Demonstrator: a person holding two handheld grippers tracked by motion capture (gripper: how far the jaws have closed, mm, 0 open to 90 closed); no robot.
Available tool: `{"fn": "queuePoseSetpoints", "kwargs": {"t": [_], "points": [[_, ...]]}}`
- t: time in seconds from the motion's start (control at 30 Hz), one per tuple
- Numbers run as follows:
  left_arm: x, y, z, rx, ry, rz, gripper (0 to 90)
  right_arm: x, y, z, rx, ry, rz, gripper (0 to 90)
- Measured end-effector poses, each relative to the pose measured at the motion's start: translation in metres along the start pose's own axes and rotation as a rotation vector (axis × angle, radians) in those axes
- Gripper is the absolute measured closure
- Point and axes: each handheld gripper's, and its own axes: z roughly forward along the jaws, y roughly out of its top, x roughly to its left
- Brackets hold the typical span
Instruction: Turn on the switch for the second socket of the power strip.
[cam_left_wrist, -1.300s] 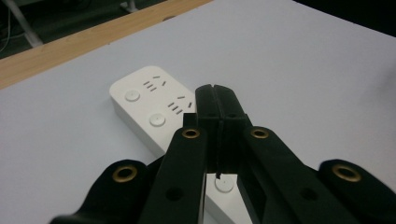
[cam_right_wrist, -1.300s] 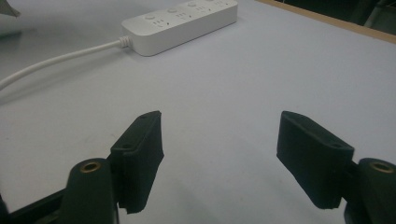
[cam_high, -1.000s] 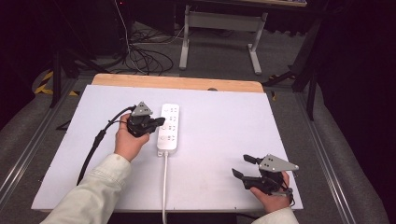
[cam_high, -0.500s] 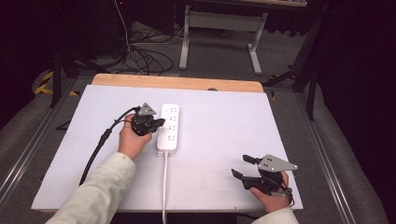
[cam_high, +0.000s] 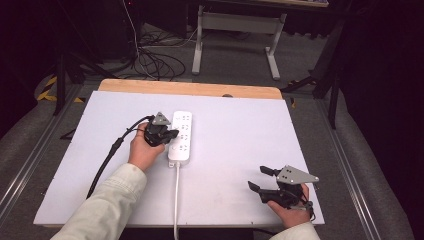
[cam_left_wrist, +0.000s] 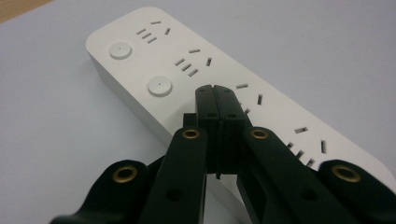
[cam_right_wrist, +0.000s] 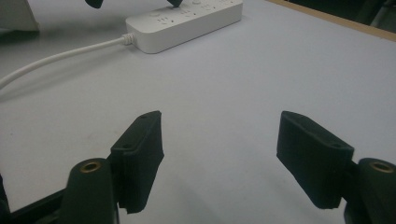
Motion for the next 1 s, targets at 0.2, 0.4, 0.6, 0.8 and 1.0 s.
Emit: {"fn": "queuePoseSetpoints", "kwargs": {"t": [0.2, 0.4, 0.6, 0.8, 1.0], "points": [[-0.0024, 0.0008, 0.0005, 0.006, 0.011, 0.014, 89.9, 0.0002, -0.0001, 0.0003, 0.001, 0.001, 0.000, 31.8], [-0.0047, 0.0010, 0.0005, 0.013, 0.027, 0.023, 90.0, 0.0004, -0.0001, 0.0004, 0.004, 0.002, -0.001, 31.8], [-0.0059, 0.0008, 0.0012, 0.011, 0.034, 0.025, 90.0, 0.0008, 0.0001, 0.0009, 0.005, 0.004, -0.004, 31.8], [-0.0073, 0.0004, 0.0016, 0.015, 0.045, 0.030, 90.0, 0.0012, 0.0001, 0.0005, 0.004, 0.005, -0.003, 31.8], [-0.0082, 0.0006, 0.0042, 0.006, 0.048, 0.011, 90.0, 0.0014, 0.0002, 0.0005, 0.004, 0.006, -0.003, 31.8]]}}
